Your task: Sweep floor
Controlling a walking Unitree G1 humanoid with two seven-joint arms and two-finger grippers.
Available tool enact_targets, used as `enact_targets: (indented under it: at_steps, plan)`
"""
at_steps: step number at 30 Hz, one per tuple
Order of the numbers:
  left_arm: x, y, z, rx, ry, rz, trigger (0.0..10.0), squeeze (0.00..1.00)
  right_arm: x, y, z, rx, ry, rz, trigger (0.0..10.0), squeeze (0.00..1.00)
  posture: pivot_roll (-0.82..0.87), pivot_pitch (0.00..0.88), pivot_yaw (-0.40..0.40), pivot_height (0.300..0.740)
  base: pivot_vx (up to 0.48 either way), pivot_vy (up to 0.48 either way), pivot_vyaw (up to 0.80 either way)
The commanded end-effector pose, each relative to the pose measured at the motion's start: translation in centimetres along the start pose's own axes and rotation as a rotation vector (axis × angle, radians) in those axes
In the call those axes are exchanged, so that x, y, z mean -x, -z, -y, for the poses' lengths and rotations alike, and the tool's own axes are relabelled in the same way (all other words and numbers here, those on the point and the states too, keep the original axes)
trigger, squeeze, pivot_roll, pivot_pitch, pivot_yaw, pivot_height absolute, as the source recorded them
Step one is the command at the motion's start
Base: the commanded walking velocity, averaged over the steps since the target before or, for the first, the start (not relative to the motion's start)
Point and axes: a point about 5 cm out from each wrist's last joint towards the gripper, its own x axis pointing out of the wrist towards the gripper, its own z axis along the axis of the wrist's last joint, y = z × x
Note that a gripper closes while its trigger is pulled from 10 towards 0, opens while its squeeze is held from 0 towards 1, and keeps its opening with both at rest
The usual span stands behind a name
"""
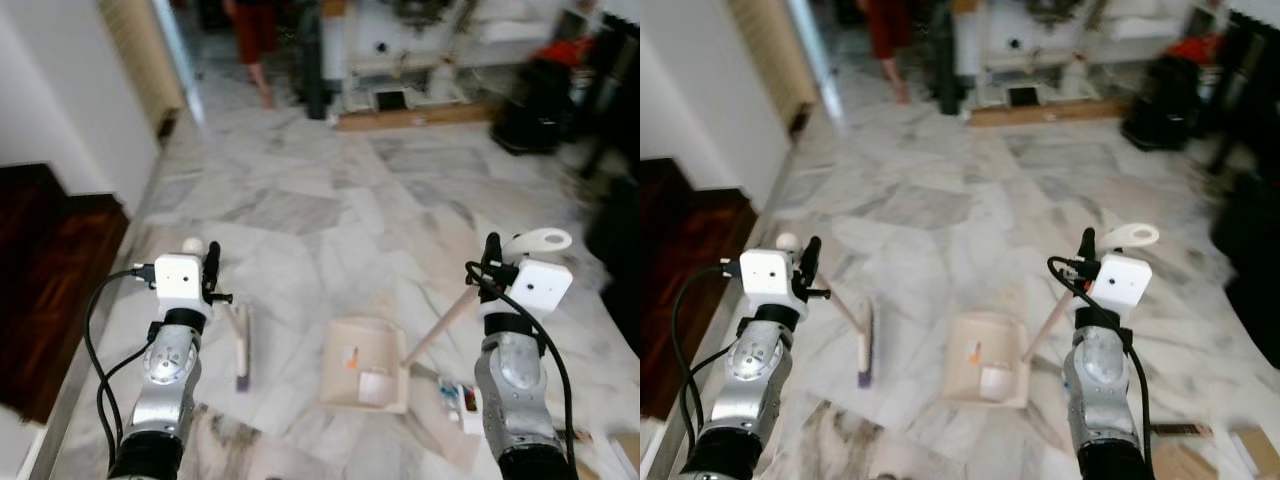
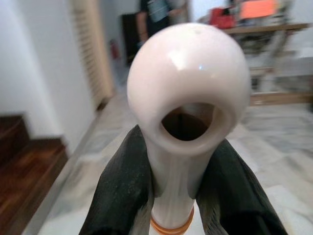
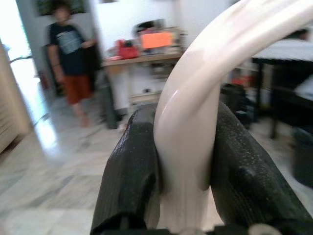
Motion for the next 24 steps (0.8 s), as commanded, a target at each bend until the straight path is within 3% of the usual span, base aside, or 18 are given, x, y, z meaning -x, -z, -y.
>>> enact_targets:
  at_steps: [1,24]
  plan:
    - [-0.46,-1.07,-0.33,-0.026,-0.005,0.053,10.0,0.00,-0.57,-1.54,-0.44,-0.022,-0.011,0.070,10.0,0.00,0.06,0.064,0.020,0.740,0.000,0.000,0.80]
    - [-0.35,-1.11,-0.69,-0.040,-0.013,0.045,10.0,0.00,-0.66,-1.39,-0.53,-0.086,0.007,0.046,10.0,0.00,0.07,0.087,0.028,0.740,0.000,0.000,0.80]
